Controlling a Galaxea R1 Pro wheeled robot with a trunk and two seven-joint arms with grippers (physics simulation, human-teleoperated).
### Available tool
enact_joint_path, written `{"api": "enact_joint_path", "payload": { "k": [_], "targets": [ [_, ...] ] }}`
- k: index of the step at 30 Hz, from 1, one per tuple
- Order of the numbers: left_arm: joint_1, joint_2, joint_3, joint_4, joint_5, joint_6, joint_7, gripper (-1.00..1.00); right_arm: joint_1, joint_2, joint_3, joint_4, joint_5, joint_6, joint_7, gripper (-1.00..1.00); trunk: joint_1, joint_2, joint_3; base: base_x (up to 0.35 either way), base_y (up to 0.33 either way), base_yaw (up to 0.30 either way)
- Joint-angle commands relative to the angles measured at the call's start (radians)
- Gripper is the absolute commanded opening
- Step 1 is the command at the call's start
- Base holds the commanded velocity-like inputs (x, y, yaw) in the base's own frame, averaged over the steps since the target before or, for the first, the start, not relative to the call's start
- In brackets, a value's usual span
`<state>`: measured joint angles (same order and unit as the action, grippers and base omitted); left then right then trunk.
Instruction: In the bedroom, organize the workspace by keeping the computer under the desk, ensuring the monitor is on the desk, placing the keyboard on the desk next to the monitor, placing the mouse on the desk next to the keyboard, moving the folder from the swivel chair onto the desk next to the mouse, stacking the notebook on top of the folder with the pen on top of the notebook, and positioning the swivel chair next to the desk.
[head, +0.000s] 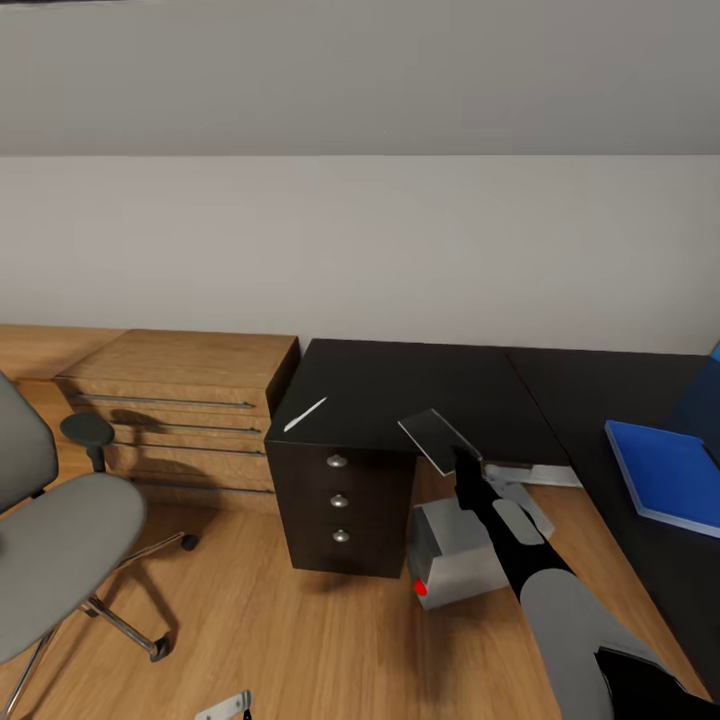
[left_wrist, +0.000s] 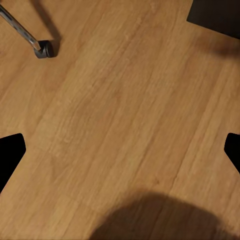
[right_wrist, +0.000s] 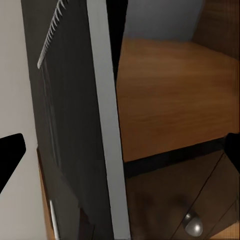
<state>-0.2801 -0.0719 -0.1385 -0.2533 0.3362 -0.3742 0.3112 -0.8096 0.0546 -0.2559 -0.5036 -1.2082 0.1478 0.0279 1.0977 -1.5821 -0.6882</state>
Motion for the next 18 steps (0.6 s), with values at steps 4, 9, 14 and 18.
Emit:
{"api": "enact_joint_path", "payload": {
  "k": [4, 9, 14, 18],
  "targets": [
    [-0.001, -0.001, -0.009, 0.0, 0.006, -0.003, 0.008, 1.0, 0.0, -0.001, -0.008, 0.012, -0.004, 0.006, 0.003, 1.0, 0.012, -0.022, -0.01, 0.001, 0.0, 0.0],
    [-0.001, 0.0, -0.009, 0.0, 0.006, -0.003, 0.007, 1.0, 0.0, 0.0, -0.008, 0.014, -0.003, 0.006, 0.003, 1.0, 0.012, -0.022, -0.01, 0.0, 0.0, 0.0],
    [-0.001, 0.001, -0.008, 0.0, 0.006, -0.004, 0.006, 1.0, 0.0, 0.002, -0.007, 0.015, -0.002, 0.006, 0.003, 1.0, 0.012, -0.022, -0.01, 0.002, 0.007, 0.0],
    [-0.001, 0.001, -0.007, 0.0, 0.006, -0.005, 0.005, 1.0, 0.0, 0.002, -0.007, 0.015, -0.002, 0.005, 0.003, 1.0, 0.012, -0.022, -0.01, 0.098, 0.106, 0.0]
  ]
}}
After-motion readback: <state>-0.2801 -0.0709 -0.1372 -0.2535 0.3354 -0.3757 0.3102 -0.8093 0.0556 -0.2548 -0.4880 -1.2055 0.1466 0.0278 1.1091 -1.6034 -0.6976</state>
